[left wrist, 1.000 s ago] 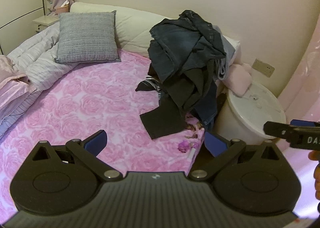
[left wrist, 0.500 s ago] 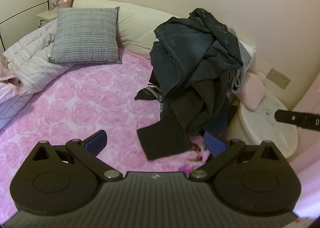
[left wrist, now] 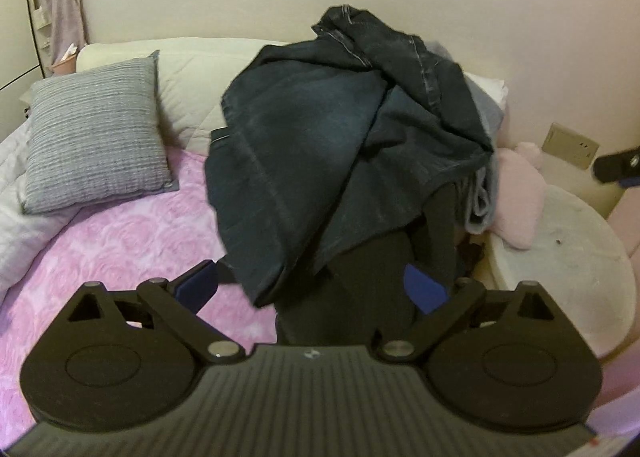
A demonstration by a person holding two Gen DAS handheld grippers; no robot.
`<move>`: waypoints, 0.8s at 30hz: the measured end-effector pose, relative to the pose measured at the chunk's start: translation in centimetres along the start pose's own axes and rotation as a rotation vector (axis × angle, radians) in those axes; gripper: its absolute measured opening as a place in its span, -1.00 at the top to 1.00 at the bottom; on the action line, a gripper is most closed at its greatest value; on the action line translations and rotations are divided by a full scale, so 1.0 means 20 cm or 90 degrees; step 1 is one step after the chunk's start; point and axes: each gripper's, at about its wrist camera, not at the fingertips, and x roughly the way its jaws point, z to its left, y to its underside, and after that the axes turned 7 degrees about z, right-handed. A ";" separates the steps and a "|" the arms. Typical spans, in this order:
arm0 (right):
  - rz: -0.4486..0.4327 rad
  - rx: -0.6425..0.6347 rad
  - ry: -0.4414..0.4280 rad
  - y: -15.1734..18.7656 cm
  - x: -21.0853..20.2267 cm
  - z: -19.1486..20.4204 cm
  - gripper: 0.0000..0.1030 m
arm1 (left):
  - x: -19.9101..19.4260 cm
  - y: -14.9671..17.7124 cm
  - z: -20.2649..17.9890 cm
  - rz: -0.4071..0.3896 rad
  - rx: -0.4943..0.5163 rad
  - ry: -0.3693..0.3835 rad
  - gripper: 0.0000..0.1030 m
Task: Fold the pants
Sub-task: 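Grasp the dark jeans from the heap with the left gripper and lift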
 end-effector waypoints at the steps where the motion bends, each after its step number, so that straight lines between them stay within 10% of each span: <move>1: 0.001 0.003 0.003 -0.03 0.02 -0.03 -0.26 | 0.06 -0.02 -0.02 0.003 0.005 -0.006 -0.87; 12: 0.026 0.019 0.012 -0.32 0.28 -0.25 -0.26 | 0.46 -0.09 -0.06 0.043 0.059 -0.057 -0.59; 17: 0.035 0.014 -0.007 -0.41 0.39 -0.25 -0.26 | 0.45 -0.18 0.06 0.023 -0.006 -0.009 0.56; 24: 0.012 -0.003 -0.079 -0.54 0.51 -0.18 -0.26 | 0.23 -0.30 0.31 -0.075 -0.123 -0.010 0.82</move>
